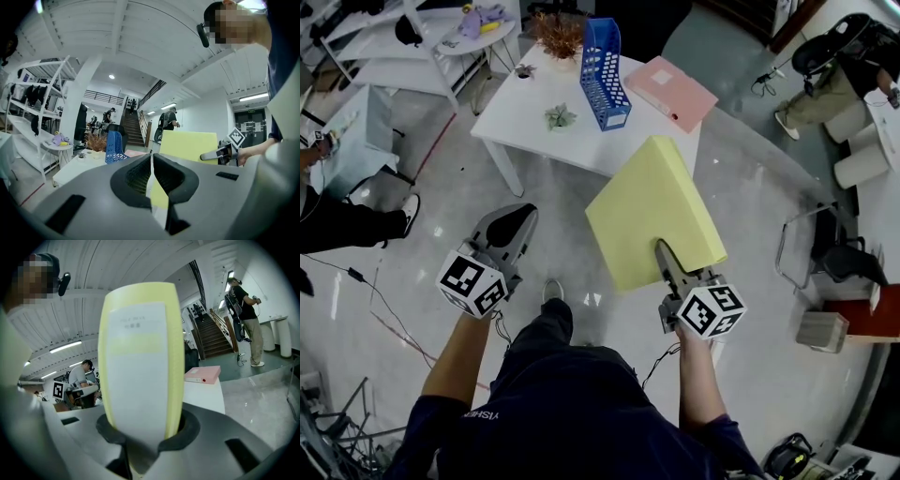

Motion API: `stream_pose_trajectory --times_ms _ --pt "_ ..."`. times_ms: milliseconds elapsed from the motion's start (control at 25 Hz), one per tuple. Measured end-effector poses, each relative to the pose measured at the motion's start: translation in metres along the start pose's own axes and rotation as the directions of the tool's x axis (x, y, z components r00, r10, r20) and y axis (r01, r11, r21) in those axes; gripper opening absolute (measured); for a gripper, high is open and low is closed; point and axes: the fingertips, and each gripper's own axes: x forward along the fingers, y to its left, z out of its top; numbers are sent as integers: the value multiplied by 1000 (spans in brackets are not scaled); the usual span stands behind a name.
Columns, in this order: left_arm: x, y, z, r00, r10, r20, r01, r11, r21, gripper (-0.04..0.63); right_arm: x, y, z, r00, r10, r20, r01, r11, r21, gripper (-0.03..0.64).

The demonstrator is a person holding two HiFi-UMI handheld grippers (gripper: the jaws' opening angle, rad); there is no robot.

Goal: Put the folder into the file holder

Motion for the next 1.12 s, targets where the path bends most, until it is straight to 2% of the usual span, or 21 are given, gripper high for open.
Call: stream_pose_trajectory --times_ms 600,1120 --pt "43 107 21 999 -53 0 53 999 -11 43 101 12 41 999 -40 2 40 999 -13 132" --pt "65 152 37 997 -74 14 74 997 -4 43 144 11 74 998 -49 31 50 998 -34 131"
